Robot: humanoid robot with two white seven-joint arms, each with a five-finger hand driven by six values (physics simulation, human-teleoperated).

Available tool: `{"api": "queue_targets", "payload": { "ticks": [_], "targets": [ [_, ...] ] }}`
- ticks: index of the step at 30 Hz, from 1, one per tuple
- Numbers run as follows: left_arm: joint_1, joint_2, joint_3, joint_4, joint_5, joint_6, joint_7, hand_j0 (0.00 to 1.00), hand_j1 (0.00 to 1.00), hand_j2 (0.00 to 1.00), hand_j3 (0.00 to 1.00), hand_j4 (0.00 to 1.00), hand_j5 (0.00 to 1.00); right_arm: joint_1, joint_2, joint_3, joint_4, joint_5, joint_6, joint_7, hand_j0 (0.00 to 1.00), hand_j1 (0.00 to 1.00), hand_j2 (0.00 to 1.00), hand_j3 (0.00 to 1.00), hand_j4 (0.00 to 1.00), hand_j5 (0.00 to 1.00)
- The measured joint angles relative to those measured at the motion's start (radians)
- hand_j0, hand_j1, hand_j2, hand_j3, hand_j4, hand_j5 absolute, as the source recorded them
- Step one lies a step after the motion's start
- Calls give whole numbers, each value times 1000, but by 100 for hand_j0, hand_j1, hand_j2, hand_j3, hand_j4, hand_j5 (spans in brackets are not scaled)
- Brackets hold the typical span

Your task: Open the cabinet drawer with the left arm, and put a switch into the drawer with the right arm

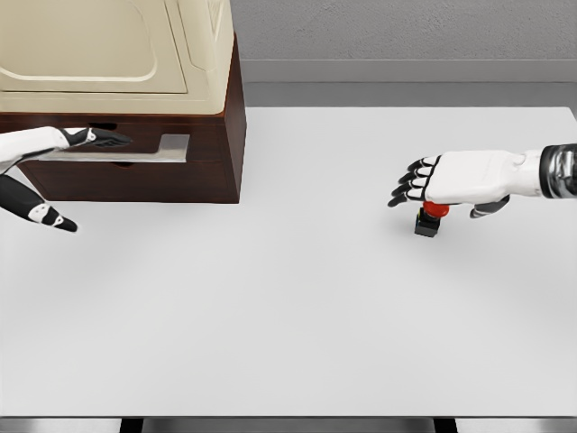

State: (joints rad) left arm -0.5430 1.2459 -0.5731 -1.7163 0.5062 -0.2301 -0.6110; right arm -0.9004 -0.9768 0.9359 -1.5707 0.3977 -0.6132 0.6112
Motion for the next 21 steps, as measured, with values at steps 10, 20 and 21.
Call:
{"api": "queue_targets", "payload": {
  "ticks": [10,20,21],
  "targets": [
    [3,-29,-4,74,-37,12,8,100,100,100,100,100,100,5,42,6,71,24,0,0,100,100,100,100,100,100],
    [6,-58,-13,99,-74,30,11,100,100,100,100,100,100,11,55,19,128,51,0,0,100,100,100,100,100,100],
    [6,-60,-13,99,-77,35,13,100,100,100,100,100,100,11,58,22,130,52,0,0,100,100,100,100,100,100]
  ]
}}
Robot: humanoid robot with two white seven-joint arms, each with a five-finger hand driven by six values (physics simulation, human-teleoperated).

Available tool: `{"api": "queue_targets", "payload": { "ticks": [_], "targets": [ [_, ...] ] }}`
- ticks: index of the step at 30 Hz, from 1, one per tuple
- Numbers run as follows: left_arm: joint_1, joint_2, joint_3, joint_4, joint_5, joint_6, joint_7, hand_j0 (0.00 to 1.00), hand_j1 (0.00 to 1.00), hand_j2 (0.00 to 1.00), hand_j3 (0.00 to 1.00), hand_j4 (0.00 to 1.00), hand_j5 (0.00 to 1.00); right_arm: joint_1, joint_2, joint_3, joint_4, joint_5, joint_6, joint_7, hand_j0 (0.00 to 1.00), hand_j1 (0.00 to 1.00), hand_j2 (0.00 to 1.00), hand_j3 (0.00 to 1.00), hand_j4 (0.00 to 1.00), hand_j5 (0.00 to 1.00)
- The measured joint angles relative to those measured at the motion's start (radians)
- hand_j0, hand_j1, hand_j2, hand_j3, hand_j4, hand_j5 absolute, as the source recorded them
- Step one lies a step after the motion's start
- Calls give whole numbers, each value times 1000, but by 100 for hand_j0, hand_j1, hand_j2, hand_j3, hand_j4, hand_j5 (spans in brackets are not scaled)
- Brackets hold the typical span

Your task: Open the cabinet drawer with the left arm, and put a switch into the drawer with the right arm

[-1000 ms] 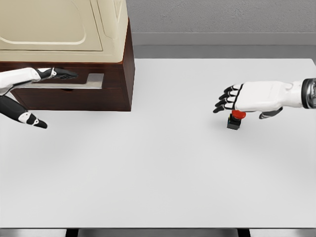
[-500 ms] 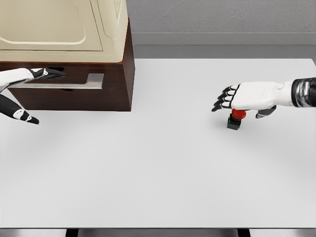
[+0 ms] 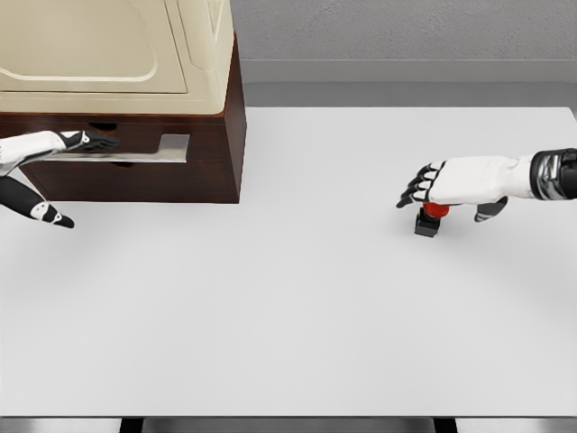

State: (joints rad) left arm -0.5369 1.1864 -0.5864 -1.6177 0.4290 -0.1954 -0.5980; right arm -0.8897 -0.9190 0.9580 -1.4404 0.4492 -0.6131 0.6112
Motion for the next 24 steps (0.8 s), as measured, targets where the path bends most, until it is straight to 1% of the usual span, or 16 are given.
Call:
{"api": "queue_targets", "payload": {
  "ticks": [7,15,20,24],
  "targets": [
    [2,-7,-1,5,-10,11,6,100,100,100,100,100,100,0,10,17,8,13,0,0,100,100,100,100,100,100],
    [6,-3,-7,6,15,13,16,100,100,100,100,100,100,0,15,20,18,18,0,0,100,100,100,100,100,100],
    [6,6,-21,3,27,7,22,100,100,100,100,100,100,0,20,20,25,19,0,0,100,100,100,100,100,100],
    [1,14,-37,4,19,-16,19,100,100,100,100,100,100,0,22,20,26,19,0,0,100,100,100,100,100,100]
  ]
}}
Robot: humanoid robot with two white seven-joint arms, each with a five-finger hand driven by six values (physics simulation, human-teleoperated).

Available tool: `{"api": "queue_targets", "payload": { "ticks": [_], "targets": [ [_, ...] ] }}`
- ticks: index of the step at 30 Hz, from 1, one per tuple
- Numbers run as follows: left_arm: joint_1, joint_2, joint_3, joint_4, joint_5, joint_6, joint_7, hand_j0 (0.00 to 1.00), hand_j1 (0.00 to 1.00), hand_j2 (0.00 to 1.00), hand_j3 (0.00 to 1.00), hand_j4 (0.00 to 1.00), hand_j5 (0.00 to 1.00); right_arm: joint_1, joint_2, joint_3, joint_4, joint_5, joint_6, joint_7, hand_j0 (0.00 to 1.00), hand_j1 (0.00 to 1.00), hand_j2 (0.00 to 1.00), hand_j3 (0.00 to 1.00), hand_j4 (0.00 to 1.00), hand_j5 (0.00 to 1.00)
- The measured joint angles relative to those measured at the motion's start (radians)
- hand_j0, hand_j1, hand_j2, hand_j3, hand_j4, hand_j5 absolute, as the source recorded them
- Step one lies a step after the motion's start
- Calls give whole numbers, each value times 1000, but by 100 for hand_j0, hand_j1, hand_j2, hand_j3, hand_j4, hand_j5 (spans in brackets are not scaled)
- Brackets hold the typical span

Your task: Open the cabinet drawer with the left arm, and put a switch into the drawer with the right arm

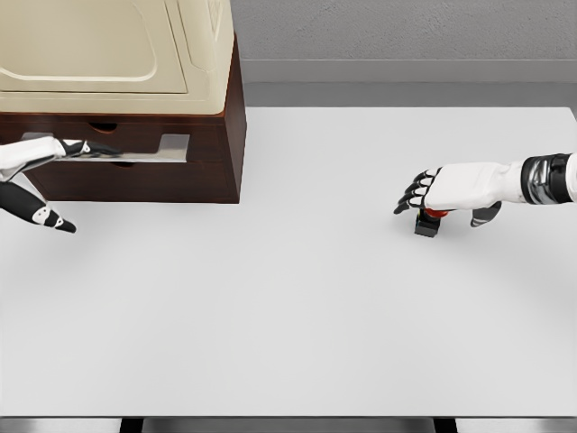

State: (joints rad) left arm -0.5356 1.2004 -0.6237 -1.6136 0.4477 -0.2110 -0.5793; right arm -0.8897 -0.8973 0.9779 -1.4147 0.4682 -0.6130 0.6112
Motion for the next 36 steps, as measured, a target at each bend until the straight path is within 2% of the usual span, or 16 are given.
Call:
{"api": "queue_targets", "payload": {
  "ticks": [13,19,20,22,25,28,36],
  "targets": [
    [-1,43,-61,-18,-45,-84,26,100,100,100,100,100,100,0,0,0,0,5,0,0,100,100,100,100,100,100],
    [-1,82,-83,-38,-32,-119,5,100,100,100,100,100,100,0,-1,0,0,13,0,0,100,100,100,100,100,100],
    [3,50,-31,-52,444,91,-243,100,100,100,100,100,100,-2,-1,-4,2,6,0,-2,100,100,100,100,100,100],
    [-2,81,-66,-66,328,-44,-140,100,100,100,100,100,100,-2,0,-3,0,9,1,-1,100,100,100,100,100,100],
    [-3,117,-93,-87,204,-127,-72,100,100,100,100,100,100,-2,-1,-1,-1,12,0,0,100,100,100,100,100,100],
    [-3,136,-108,-99,157,-165,-38,100,100,100,100,100,100,-2,-4,-1,-1,14,0,0,100,100,100,100,100,100],
    [-4,168,-116,-103,128,-196,-17,100,100,100,100,100,100,-2,-7,-1,-1,17,0,0,100,100,100,100,100,100]
  ]
}}
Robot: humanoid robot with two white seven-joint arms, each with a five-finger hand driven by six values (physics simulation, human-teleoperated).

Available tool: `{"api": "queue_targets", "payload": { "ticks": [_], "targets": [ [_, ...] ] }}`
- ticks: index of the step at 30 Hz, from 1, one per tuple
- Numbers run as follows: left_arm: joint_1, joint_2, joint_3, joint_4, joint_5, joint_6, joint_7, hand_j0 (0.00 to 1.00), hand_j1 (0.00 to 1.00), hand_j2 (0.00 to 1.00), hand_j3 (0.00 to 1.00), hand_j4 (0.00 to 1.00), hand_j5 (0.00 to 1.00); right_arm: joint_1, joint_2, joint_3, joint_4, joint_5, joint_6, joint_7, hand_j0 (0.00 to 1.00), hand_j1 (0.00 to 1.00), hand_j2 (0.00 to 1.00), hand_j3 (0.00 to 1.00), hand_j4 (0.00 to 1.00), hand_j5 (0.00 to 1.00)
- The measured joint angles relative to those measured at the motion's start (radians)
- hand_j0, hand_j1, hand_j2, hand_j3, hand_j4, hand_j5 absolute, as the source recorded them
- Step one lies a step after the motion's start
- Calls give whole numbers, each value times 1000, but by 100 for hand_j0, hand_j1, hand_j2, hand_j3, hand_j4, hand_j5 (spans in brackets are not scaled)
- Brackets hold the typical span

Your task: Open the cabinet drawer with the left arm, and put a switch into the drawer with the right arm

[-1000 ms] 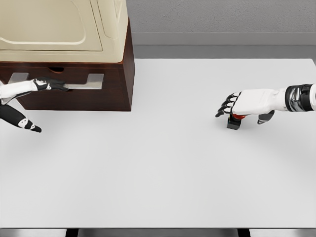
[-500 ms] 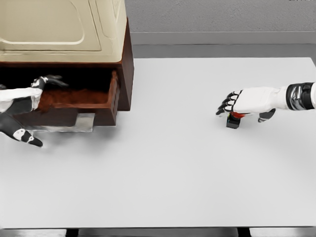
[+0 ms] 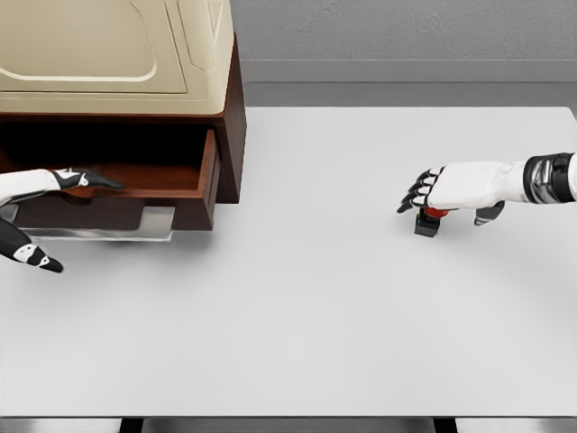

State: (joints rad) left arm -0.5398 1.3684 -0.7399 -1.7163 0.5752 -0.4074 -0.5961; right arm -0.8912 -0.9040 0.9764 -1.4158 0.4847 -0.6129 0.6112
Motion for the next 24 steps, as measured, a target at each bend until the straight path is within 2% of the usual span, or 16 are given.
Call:
{"api": "queue_targets", "payload": {
  "ticks": [5,12,17,19,24],
  "targets": [
    [-10,47,-4,-8,-14,-37,-11,100,100,100,100,100,100,0,0,-4,1,3,0,0,100,100,100,100,100,100],
    [-90,111,10,-34,113,-55,-15,100,100,100,100,100,100,0,3,-7,7,15,0,0,100,100,100,100,100,100],
    [-91,131,25,-41,185,-54,-15,100,100,100,100,100,100,-2,6,-8,7,17,0,0,100,100,100,100,100,100],
    [-89,133,23,-44,195,-88,-15,100,100,100,100,100,100,-2,7,-8,8,17,0,0,96,96,96,96,96,96],
    [-88,124,-29,-46,202,-184,-15,100,100,100,100,100,100,0,19,-6,8,16,0,0,92,92,92,92,92,92]
  ]
}}
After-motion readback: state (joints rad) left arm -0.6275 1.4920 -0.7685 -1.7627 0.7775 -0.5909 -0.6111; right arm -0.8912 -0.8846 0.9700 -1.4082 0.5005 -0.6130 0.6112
